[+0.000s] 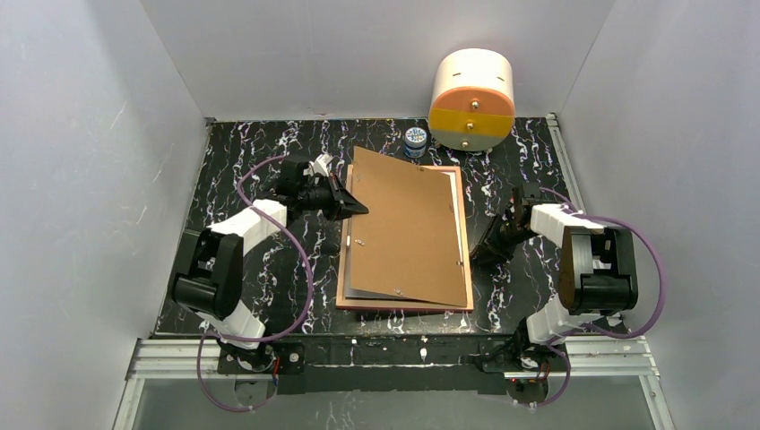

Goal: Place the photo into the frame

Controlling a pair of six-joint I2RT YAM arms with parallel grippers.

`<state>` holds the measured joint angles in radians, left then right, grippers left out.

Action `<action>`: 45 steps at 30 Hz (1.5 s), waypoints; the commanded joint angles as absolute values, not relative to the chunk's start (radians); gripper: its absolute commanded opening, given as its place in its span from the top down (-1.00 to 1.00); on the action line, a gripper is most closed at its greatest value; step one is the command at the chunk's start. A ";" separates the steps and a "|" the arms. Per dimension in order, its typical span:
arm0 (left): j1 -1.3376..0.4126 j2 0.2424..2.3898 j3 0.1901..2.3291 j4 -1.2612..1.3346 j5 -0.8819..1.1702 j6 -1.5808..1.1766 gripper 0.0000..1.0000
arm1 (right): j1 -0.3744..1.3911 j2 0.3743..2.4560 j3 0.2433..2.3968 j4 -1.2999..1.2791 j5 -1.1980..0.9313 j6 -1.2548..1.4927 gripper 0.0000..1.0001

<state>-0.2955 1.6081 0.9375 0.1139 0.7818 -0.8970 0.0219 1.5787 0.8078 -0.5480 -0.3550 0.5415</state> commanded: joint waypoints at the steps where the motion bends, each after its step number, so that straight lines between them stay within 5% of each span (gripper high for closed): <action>1: -0.305 1.631 0.944 0.162 0.811 -0.855 1.00 | 0.057 1.618 0.821 -0.500 -0.435 0.561 0.16; 20: -0.274 1.695 1.070 0.025 0.839 -0.695 1.00 | 0.058 1.565 0.893 -0.579 -0.359 0.520 0.15; 45: -0.229 1.659 1.053 0.147 0.866 -0.764 1.00 | 0.081 1.557 0.814 -0.539 -0.361 0.534 0.17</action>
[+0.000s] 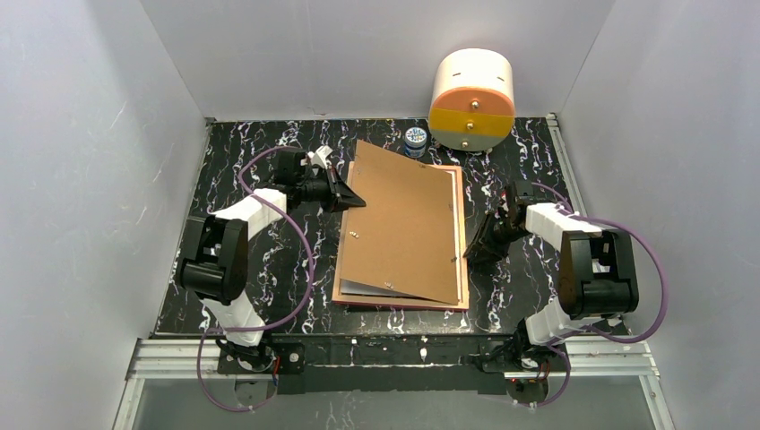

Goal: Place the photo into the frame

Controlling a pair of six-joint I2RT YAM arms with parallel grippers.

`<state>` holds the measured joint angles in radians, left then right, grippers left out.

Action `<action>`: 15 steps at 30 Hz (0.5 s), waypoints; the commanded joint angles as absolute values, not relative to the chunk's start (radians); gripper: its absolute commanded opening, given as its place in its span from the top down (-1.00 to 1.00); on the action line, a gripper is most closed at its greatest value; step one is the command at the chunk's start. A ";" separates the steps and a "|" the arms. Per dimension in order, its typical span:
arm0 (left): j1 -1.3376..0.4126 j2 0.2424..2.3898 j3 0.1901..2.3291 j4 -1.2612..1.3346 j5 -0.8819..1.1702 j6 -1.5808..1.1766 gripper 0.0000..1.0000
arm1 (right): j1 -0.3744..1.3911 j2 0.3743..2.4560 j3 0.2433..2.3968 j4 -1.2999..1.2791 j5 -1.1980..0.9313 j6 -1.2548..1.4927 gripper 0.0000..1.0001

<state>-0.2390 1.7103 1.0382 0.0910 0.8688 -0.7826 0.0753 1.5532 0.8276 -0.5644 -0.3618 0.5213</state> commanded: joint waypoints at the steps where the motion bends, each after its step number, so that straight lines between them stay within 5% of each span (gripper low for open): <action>1: -0.230 1.660 1.044 0.164 0.869 -0.775 1.00 | 0.083 1.561 0.813 -0.536 -0.362 0.534 0.17; 15: -0.239 1.704 0.975 0.360 0.860 -0.891 1.00 | 0.112 1.604 0.798 -0.507 -0.370 0.541 0.18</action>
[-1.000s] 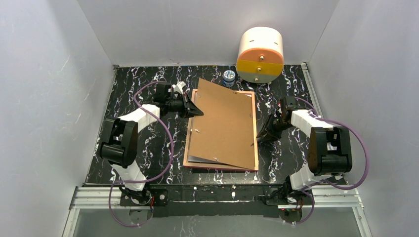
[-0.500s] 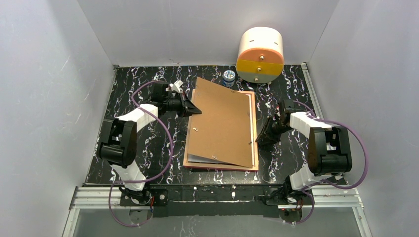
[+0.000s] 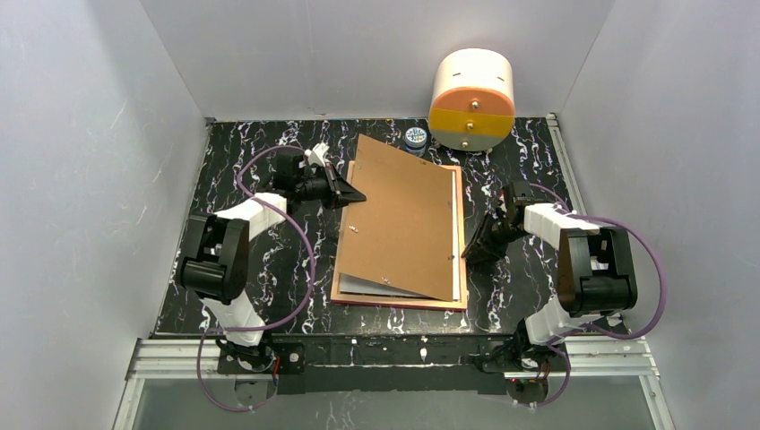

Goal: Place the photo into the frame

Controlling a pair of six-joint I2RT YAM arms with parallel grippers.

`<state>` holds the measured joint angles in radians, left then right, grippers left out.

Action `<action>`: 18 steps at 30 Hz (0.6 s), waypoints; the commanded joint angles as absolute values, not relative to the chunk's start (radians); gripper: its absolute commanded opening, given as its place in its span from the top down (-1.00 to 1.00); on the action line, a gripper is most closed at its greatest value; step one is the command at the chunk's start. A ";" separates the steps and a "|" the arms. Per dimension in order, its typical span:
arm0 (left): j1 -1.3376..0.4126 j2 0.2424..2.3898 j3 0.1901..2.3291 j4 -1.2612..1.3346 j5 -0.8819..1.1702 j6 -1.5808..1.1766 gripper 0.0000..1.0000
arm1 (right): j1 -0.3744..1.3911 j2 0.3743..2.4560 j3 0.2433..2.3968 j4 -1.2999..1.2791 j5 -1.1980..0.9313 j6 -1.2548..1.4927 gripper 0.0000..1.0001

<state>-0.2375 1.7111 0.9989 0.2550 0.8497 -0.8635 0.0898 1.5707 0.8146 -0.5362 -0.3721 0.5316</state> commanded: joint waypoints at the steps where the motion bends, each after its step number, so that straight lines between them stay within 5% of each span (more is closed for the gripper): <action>1: -0.238 1.702 0.967 0.360 0.855 -0.889 1.00 | 0.113 1.606 0.798 -0.506 -0.370 0.541 0.18; 15: -0.262 1.709 0.893 0.334 0.853 -0.876 1.00 | 0.138 1.624 0.788 -0.491 -0.365 0.564 0.19; 18: -0.262 1.715 0.921 0.232 0.831 -0.804 0.79 | 0.138 1.621 0.787 -0.491 -0.359 0.570 0.19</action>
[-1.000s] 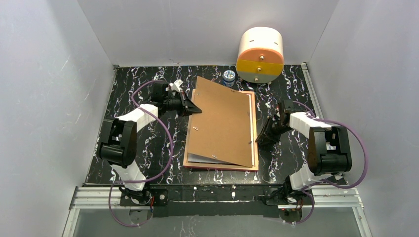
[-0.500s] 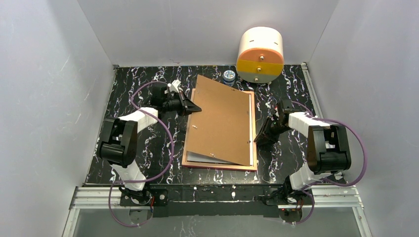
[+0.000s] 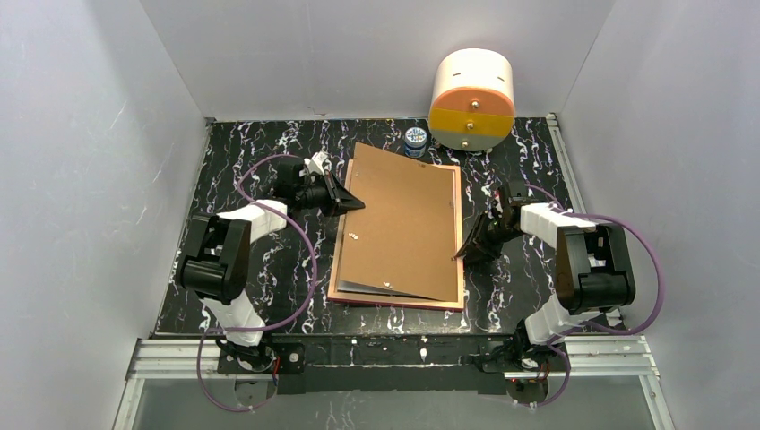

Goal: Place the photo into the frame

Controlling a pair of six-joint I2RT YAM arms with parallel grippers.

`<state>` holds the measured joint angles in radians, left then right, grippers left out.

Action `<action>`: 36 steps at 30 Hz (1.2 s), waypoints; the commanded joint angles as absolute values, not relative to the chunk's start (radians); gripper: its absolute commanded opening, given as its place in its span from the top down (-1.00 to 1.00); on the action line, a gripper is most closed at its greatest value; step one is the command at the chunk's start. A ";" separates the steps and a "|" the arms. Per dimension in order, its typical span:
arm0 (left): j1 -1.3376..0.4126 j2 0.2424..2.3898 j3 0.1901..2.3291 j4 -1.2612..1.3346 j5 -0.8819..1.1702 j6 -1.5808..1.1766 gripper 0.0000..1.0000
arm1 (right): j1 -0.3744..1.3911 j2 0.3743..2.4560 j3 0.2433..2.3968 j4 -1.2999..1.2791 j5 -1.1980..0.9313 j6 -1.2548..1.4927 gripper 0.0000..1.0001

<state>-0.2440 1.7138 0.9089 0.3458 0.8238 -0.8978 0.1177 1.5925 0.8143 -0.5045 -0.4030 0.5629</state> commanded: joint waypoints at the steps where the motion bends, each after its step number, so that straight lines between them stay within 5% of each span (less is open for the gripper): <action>1: -0.261 1.715 0.934 0.194 0.821 -0.780 0.73 | 0.139 1.619 0.787 -0.491 -0.358 0.572 0.19; 11: -0.261 1.725 1.021 -0.036 0.743 -0.649 0.09 | 0.137 1.606 0.780 -0.482 -0.356 0.580 0.12; 22: -0.262 1.774 1.087 -0.150 0.697 -0.570 0.25 | 0.143 1.517 0.828 -0.540 -0.328 0.587 0.10; 27: -0.262 1.788 1.095 -0.182 0.690 -0.539 0.27 | 0.184 1.431 0.843 -0.568 -0.322 0.624 -0.06; 36: -0.262 1.793 1.106 -0.210 0.677 -0.518 0.25 | 0.288 1.451 0.840 -0.521 -0.301 0.694 0.00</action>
